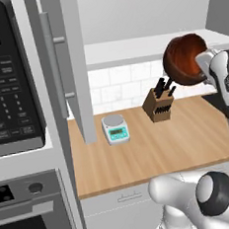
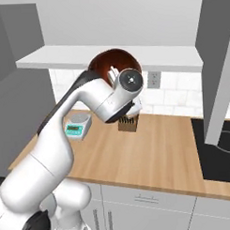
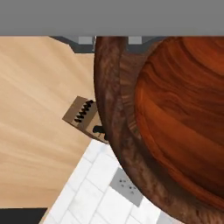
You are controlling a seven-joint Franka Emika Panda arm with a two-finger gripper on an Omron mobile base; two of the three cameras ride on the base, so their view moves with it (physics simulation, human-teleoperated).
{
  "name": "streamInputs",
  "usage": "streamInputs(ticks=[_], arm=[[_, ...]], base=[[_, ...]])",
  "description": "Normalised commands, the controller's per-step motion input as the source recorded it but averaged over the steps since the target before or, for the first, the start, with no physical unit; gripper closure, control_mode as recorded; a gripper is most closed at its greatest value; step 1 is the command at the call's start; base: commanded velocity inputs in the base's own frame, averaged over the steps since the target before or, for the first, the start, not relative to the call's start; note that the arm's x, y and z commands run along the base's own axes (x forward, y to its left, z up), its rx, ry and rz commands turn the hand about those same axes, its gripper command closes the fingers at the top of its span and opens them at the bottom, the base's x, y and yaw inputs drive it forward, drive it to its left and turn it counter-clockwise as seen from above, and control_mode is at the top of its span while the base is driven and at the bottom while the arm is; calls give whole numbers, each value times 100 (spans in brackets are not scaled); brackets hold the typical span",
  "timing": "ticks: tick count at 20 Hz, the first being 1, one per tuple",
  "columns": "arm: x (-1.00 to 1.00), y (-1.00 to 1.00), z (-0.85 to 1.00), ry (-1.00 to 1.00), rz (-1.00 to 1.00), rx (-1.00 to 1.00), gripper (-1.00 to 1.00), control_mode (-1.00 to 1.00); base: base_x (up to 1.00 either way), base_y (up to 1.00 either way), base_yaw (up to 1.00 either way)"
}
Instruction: Pick up the bowls on the counter and stack them on top of one another in the open cabinet. Place the smaller bowl on top of the larger bowl.
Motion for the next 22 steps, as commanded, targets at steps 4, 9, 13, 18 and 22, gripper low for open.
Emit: streamInputs(ticks=[4,9,13,18,22], arm=[[96,5,58,0,1,0,100,-100],[100,18,14,2,0,-3,100,-100],[100,27,14,4,0,-6,100,-100],[62,25,78,3,-1,-1,100,-100],[0,8,75,-4,-3,-1,100,-100]], base=[[0,0,0],[0,0,0],[0,0,0],[0,0,0],[0,0,0]])
